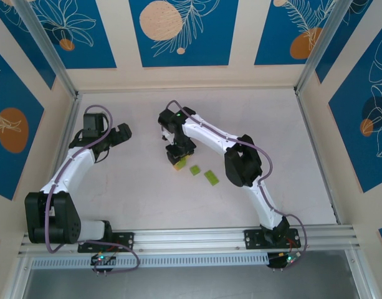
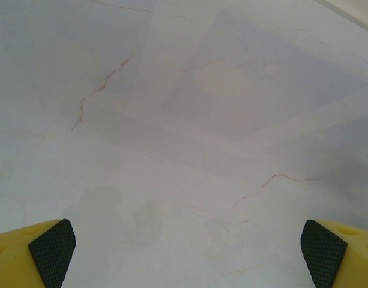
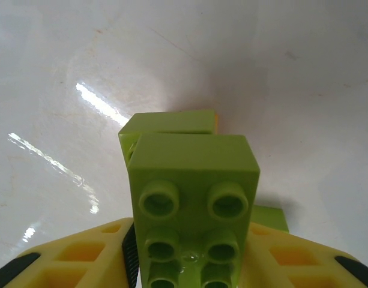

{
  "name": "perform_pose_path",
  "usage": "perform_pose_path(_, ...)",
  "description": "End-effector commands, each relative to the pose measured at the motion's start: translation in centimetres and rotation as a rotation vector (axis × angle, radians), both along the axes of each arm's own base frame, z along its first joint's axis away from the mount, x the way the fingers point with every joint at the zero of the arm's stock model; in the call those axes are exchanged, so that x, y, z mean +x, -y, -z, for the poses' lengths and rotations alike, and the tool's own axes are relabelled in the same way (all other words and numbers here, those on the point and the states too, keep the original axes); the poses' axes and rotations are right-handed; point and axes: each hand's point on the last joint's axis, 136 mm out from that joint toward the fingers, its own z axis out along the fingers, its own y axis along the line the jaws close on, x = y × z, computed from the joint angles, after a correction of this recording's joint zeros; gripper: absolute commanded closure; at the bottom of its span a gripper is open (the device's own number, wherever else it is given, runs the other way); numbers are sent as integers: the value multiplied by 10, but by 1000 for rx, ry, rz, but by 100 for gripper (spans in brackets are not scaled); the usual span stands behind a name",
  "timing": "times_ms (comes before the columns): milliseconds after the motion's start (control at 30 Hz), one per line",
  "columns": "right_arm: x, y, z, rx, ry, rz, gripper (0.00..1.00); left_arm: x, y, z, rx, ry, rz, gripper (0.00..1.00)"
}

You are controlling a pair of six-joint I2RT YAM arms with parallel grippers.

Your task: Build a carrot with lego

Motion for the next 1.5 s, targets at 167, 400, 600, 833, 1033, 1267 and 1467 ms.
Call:
perform_pose_path(167, -1, -4, -12, 21, -2, -18, 55, 0, -3, -8, -4, 19, -2, 1)
perform_pose_path(400, -3, -7, -14, 43, -14, -15, 56, -1, -3, -7, -4, 17, -3, 1)
perform_pose_path(600, -4, -9, -14, 57, -23, -14, 57, -1, -3, -8, -3, 19, -2, 1)
perform_pose_path(833, -1, -10, -15, 66, -21, -8, 56, -1, -4, -7, -2, 18, -3, 1)
perform_pose_path(1033, 0, -10, -14, 67, -25, -8, 55, -1, -4, -8, -1, 21, -3, 1)
perform_pose_path(1267, 1, -10, -15, 63, -17, -11, 57, -1, -4, -9, -1, 21, -3, 1)
perform_pose_path(1467, -1, -9, -14, 57, -20, -18, 61, -1, -4, -9, 0, 20, -3, 1)
